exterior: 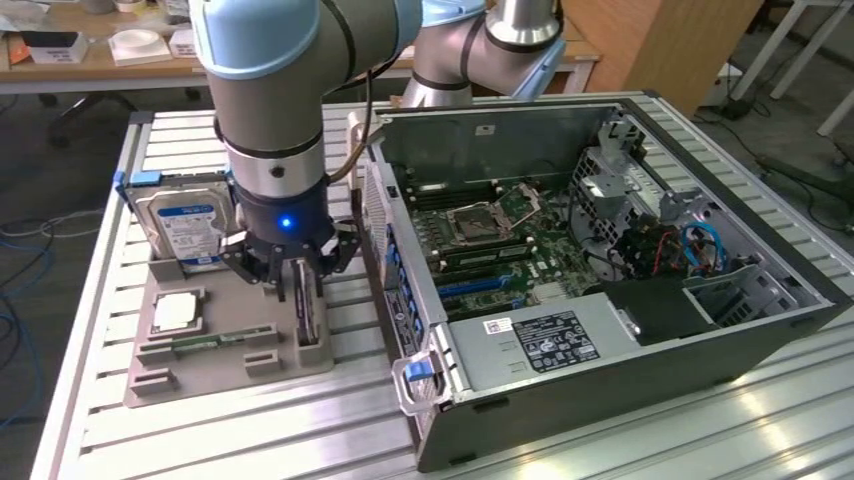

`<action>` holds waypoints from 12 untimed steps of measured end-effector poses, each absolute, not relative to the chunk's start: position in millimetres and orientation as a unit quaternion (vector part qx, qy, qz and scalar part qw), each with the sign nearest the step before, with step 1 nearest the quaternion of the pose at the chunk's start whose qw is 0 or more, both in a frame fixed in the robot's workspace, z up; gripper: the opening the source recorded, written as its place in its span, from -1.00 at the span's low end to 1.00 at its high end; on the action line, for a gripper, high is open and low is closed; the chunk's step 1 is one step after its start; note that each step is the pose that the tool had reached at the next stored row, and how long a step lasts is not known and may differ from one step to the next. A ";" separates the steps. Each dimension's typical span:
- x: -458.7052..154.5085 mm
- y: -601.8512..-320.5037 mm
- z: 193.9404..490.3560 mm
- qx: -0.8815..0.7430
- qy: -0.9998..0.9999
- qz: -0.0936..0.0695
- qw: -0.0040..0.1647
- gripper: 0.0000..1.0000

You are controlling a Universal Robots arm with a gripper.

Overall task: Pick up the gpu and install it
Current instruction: 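Pick up the gpu and move the gpu toward the slot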

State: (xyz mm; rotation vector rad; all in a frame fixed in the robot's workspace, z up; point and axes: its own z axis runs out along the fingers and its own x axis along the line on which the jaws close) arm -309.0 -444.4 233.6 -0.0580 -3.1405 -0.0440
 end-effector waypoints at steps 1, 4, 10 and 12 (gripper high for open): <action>-309.0 -442.4 233.3 -0.018 -1.000 -0.014 0.000 -0.06; -309.0 -437.5 232.3 -0.018 -1.000 -0.014 0.000 -0.06; -308.9 -434.6 224.7 -0.018 -1.000 -0.014 0.000 -0.06; -309.0 -434.6 222.9 -0.018 -1.000 -0.014 0.000 -0.06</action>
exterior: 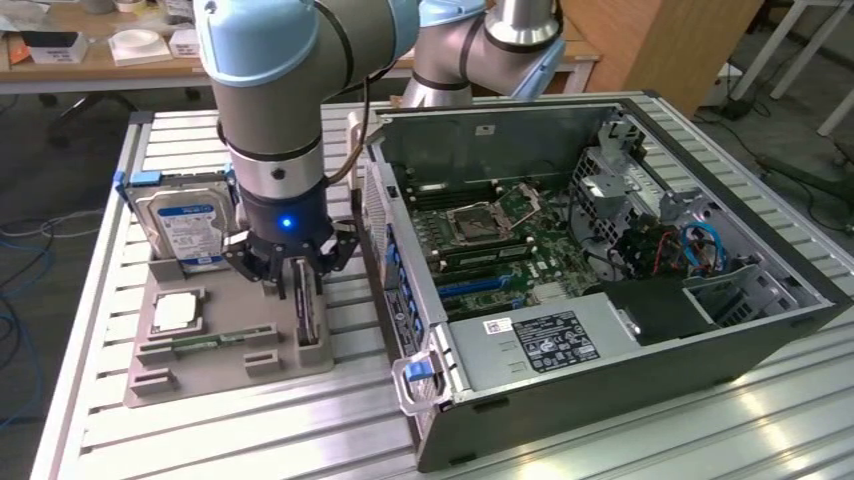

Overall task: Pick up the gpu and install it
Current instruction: 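Pick up the gpu and move the gpu toward the slot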

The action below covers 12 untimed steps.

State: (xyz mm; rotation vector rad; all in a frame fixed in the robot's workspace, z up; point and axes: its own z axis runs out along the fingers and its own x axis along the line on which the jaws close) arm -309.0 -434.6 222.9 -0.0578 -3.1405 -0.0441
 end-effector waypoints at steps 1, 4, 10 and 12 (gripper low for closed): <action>-309.1 -434.6 222.9 -0.018 -1.000 -0.014 0.000 -0.06; -309.0 -434.6 222.8 -0.018 -1.000 -0.014 0.000 -0.06; -309.0 -434.6 222.8 -0.018 -1.000 -0.014 0.000 -0.06; -309.0 -434.6 222.8 -0.018 -1.000 -0.014 0.000 -0.08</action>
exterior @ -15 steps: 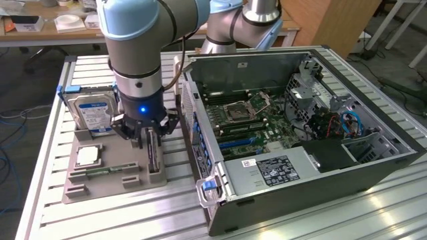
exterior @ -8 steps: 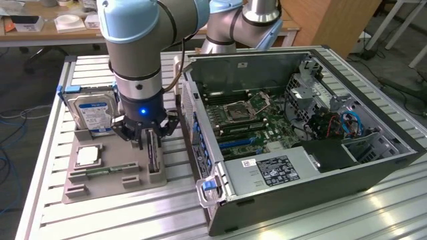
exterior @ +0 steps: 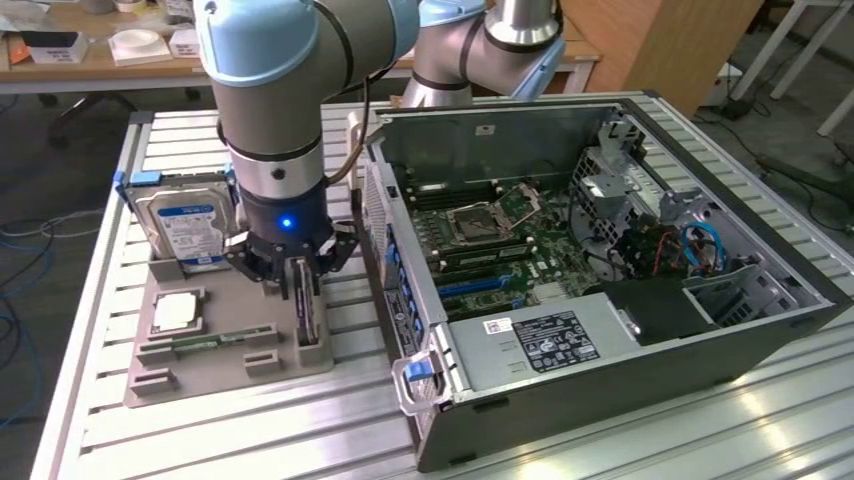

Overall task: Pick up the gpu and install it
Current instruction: 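Pick up the gpu and move the gpu toward the slot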

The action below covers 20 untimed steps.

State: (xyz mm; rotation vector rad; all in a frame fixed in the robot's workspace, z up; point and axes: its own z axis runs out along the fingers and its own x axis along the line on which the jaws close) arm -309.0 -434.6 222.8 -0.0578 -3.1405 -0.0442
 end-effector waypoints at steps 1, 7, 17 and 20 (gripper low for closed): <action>-309.0 -434.6 222.8 -0.018 -1.000 -0.014 0.000 -0.22; -309.0 -434.6 222.8 -0.018 -1.000 -0.014 0.000 -0.47; -309.0 -434.6 222.8 -0.018 -1.000 -0.014 0.000 -0.47; -309.2 -434.5 228.9 -0.018 -1.000 -0.018 0.000 -0.47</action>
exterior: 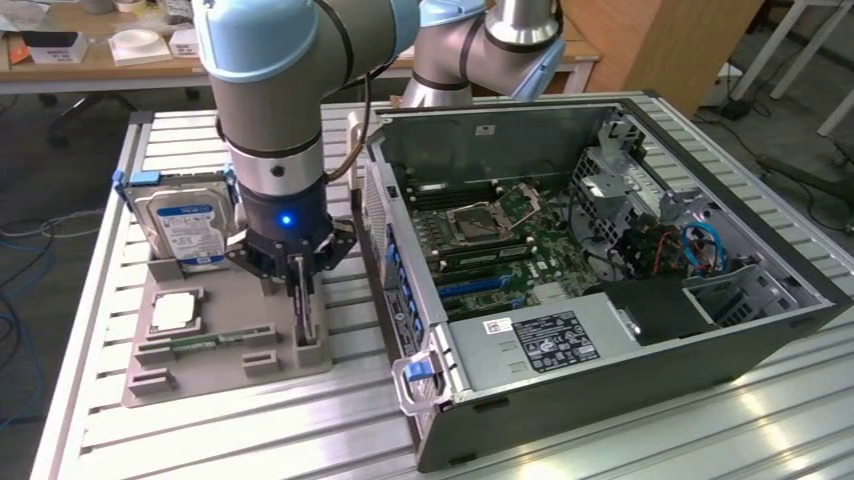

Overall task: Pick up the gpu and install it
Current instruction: 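Pick up the gpu and move the gpu toward the slot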

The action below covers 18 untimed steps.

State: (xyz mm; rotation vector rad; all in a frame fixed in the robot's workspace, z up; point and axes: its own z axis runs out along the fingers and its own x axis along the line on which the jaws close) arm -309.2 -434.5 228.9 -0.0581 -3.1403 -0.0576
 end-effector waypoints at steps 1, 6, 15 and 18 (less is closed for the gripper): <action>-309.2 -434.5 232.6 -0.019 -1.000 -0.019 0.000 -0.47; -309.1 -434.6 255.2 -0.018 -1.000 -0.020 0.000 -0.47; -309.1 -434.5 294.8 -0.018 -1.000 -0.020 0.000 -0.47; -308.8 -433.9 299.6 -0.018 -1.000 -0.020 -0.002 -0.47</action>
